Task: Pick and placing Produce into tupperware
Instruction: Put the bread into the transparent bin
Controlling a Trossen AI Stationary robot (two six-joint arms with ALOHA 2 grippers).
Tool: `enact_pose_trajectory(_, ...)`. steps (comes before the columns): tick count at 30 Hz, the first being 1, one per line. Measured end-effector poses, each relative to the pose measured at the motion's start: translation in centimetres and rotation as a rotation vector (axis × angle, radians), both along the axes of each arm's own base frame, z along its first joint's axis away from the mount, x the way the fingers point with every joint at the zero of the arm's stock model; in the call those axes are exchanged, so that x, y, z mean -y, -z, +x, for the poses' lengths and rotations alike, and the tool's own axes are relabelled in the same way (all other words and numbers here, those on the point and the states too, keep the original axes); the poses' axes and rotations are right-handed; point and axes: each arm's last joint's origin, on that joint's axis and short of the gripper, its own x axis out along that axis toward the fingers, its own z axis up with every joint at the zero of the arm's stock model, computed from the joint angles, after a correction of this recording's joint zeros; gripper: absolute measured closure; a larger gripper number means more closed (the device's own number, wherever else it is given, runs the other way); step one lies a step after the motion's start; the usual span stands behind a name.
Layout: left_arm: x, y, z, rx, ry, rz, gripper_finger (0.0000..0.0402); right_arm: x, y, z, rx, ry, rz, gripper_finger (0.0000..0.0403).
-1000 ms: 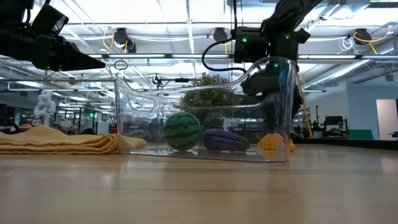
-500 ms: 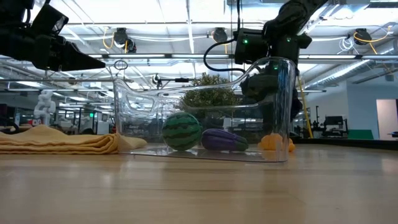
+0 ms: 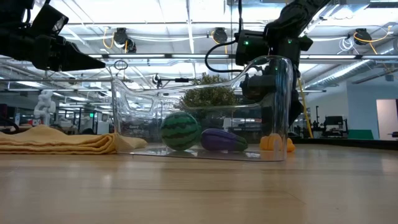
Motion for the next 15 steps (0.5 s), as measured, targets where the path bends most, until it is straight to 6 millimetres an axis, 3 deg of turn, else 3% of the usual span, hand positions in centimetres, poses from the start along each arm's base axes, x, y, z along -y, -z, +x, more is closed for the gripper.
enact_pose_trajectory(7,0.0,0.01,0.0,-0.001,0.0,0.0,0.0398,0.18,-0.01,0.43,0.053,-0.034,0.008,0.0128)
enact_pose_trajectory(15,0.0,0.01,0.0,-0.002,0.0,0.001,0.0398,0.29,0.0,0.84,0.092,0.086,0.033,0.0128)
